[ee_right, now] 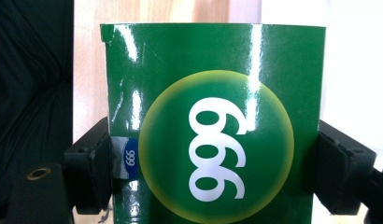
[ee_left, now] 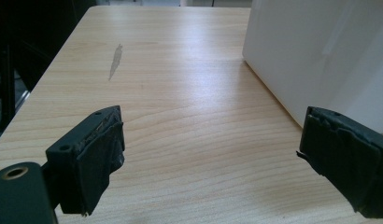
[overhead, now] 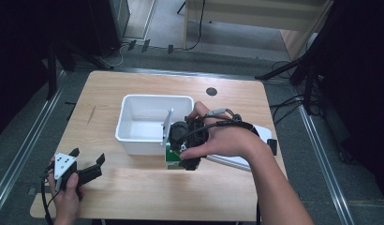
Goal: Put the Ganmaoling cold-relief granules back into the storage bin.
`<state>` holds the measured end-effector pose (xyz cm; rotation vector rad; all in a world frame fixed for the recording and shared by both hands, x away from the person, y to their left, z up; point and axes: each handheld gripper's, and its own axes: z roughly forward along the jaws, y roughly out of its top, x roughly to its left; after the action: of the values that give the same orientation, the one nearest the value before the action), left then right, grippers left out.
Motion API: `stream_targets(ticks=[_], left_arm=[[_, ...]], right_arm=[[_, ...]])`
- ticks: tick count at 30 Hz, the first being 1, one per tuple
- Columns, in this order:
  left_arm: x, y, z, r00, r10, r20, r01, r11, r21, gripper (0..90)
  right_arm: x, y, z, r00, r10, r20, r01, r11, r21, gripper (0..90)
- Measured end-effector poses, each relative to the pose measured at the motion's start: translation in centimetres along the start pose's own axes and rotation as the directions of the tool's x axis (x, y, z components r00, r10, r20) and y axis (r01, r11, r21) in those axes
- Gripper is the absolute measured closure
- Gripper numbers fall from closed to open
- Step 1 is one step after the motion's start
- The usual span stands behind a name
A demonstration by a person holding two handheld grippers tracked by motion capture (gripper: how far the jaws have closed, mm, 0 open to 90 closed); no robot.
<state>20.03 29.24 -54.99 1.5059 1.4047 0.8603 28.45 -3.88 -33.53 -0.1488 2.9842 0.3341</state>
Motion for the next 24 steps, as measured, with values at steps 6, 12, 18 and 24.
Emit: stream_targets(ticks=[6, 12, 18, 24], left_arm=[[0.0, 0.0, 0.0, 1.0, 0.001, -0.001, -0.001, 1.0, -0.001, 7.1], [0.0, 0.0, 0.0, 1.0, 0.001, 0.002, -0.001, 1.0, 0.0, 7.1], [0.0, 0.0, 0.0, 1.0, 0.0, 0.002, 0.0, 1.0, 0.0, 7.1], [0.1, 0.0, 0.0, 1.0, 0.003, 0.005, -0.003, 1.0, 0.002, 7.1]], right_arm=[[-1.3, 0.4, -1.1, 0.9998, 0.01, 0.015, -0.01, 1.0, 0.002, 16.0], [-2.4, 0.8, -1.5, 0.9998, 0.015, 0.014, -0.016, 1.0, 0.008, 16.0], [-3.8, 1.1, -1.6, 0.9988, 0.047, 0.016, -0.048, 0.999, 0.023, 16.0], [-5.3, 1.4, -1.3, 0.9985, 0.052, 0.02, -0.052, 0.999, 0.015, 16.0]])
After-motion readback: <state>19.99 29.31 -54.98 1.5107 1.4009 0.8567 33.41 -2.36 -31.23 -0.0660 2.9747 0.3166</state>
